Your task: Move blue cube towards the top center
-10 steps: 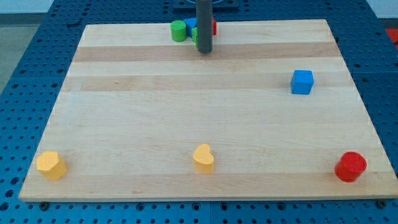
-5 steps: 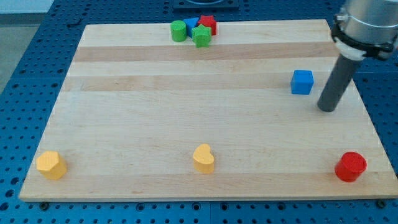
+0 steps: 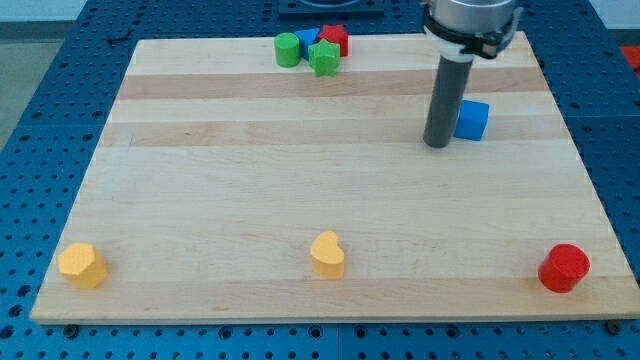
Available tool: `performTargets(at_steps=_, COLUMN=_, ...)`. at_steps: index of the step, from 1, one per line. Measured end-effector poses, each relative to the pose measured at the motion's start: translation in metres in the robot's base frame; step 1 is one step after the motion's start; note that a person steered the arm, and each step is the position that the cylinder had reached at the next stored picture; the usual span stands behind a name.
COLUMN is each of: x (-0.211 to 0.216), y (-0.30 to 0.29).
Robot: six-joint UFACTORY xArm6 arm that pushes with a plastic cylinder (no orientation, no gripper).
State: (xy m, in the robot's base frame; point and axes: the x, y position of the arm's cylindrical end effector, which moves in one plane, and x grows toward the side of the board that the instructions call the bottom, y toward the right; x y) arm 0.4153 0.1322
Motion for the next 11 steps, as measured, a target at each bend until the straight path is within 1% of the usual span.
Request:
performTargets(at_steps=1, x=0.028, y=0.021)
performTargets(at_steps=2, x=0.022, y=0.036)
performTargets(at_steps=4, x=-0.058, y=0.037)
performTargets(at_steps=5, x=-0.064, y=0.054)
performTargets(at_steps=6, x=-0.06, y=0.096)
performTargets(at_steps=7, x=-0.077, y=0.108)
performTargets(at_steps=8, x=-0.091, y=0.073)
performTargets(at_steps=9, x=-0.093, y=0.024)
performTargets(at_steps=10, x=-0.101, y=0.006)
performTargets(at_steps=11, x=-0.133, y=0.006)
